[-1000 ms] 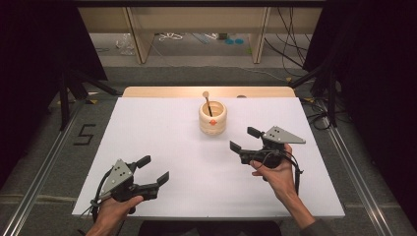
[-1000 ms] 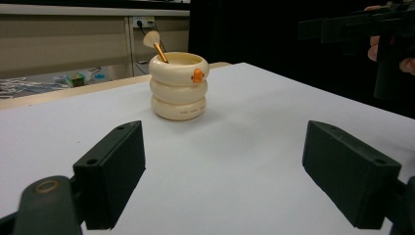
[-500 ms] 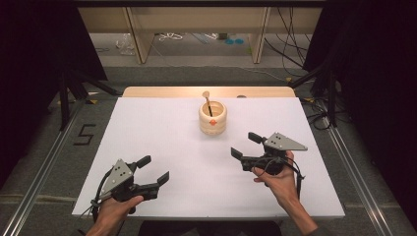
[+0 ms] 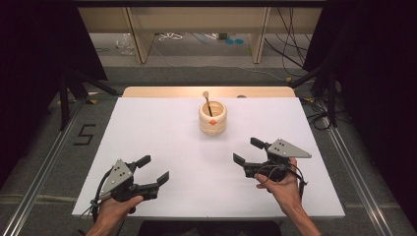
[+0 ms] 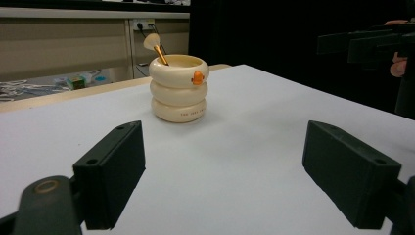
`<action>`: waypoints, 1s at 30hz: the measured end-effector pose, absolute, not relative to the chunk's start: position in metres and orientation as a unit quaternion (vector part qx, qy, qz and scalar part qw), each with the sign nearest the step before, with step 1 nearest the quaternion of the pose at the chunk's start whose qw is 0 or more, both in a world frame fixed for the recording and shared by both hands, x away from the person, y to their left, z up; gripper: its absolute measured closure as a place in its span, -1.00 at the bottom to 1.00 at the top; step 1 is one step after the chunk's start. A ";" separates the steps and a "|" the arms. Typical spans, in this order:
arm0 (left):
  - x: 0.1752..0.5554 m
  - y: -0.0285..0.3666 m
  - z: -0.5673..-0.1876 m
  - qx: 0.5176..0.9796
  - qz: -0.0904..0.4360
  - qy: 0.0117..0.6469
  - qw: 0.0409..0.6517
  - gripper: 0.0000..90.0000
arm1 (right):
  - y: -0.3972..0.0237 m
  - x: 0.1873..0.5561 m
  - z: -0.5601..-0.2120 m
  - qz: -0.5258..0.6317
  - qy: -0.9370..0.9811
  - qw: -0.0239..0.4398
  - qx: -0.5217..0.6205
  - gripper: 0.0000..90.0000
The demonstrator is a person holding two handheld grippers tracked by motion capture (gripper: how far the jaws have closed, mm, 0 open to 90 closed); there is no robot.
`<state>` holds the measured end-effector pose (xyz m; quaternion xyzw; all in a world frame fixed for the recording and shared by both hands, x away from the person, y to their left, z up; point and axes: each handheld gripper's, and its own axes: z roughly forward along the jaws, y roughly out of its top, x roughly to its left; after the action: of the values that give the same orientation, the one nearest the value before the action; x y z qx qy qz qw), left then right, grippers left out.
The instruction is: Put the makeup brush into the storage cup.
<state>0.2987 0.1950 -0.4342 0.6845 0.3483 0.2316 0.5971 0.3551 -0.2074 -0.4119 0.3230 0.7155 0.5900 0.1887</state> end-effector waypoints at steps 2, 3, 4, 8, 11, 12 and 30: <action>0.299 0.195 -0.434 0.685 0.232 0.349 0.597 -0.65 | -0.209 0.354 -0.413 0.591 0.715 0.192 0.321 -0.65; 0.299 0.195 -0.434 0.685 0.232 0.348 0.597 -0.65 | -0.209 0.353 -0.414 0.594 0.712 0.189 0.322 -0.65; 0.299 0.195 -0.434 0.685 0.232 0.347 0.597 -0.65 | -0.210 0.351 -0.414 0.594 0.713 0.187 0.323 -0.65; 0.299 0.194 -0.435 0.685 0.232 0.348 0.597 -0.65 | -0.211 0.349 -0.415 0.591 0.716 0.186 0.323 -0.65; 0.299 0.194 -0.435 0.685 0.232 0.347 0.598 -0.65 | -0.211 0.347 -0.416 0.598 0.711 0.189 0.319 -0.65; 0.299 0.194 -0.435 0.684 0.232 0.347 0.598 -0.65 | -0.213 0.346 -0.415 0.591 0.716 0.192 0.317 -0.65; 0.298 0.193 -0.435 0.682 0.229 0.350 0.600 -0.65 | -0.220 0.334 -0.423 0.588 0.718 0.194 0.318 -0.66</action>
<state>0.2981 0.1935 -0.4348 0.6821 0.3503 0.2288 0.5997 0.3337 -0.2204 -0.4229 0.3175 0.7184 0.5877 0.1943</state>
